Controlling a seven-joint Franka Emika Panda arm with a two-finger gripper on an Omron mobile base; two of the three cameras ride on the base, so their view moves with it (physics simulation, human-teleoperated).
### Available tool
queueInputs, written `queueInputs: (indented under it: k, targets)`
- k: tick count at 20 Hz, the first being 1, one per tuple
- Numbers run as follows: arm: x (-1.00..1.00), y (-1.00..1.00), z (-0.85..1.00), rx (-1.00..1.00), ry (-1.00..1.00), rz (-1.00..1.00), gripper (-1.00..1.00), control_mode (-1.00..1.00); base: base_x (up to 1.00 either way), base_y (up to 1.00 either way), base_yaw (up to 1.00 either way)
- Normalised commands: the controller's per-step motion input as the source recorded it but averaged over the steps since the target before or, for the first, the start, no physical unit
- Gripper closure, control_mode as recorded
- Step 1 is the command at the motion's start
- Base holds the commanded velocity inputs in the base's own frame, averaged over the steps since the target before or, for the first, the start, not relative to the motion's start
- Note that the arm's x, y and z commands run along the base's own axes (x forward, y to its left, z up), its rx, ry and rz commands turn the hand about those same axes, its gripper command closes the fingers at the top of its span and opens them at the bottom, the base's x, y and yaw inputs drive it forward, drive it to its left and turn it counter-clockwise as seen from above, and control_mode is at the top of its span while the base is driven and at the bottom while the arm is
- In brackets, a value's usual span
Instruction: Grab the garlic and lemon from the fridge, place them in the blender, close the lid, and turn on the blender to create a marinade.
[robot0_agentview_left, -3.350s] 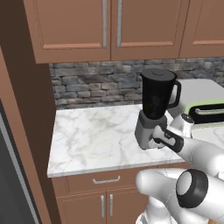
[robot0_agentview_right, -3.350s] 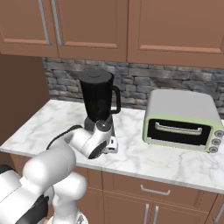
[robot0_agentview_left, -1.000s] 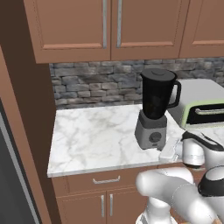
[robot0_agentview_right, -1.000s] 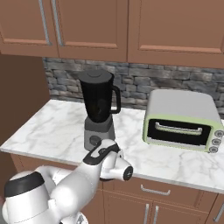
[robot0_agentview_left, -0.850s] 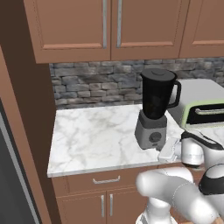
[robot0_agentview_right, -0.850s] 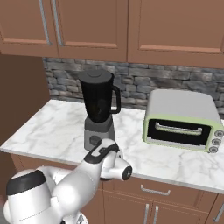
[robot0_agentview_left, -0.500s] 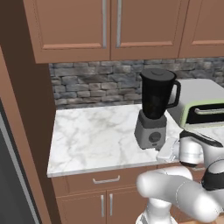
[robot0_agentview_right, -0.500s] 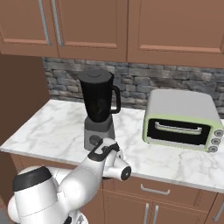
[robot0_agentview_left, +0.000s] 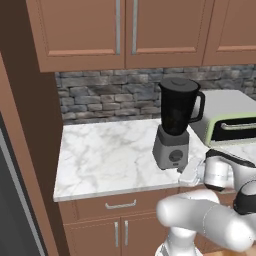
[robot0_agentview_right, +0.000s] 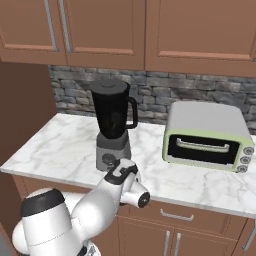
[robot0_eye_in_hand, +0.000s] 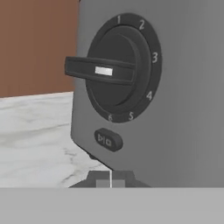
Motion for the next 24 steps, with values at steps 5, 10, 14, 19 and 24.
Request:
queueInputs:
  k: [5,10,14,19,24]
  targets:
    - [-0.09,0.02,0.0,0.0,-0.03,0.0,1.0,-1.0,0.0,0.0,0.0]
    - [-0.07,0.29,0.31,-0.11,-0.14,0.03,1.0,-1.0,0.0,0.0,0.0]
    - [0.07,0.42,0.21,-0.05,-0.01,0.06,1.0,-1.0,0.0,0.0,0.0]
    - [0.05,0.17,-0.05,0.0,0.0,0.02,1.0,-1.0,0.0,0.0,0.0]
    - [0.0,0.0,-0.27,0.0,0.0,0.0,1.0,-1.0,0.0,0.0,0.0]
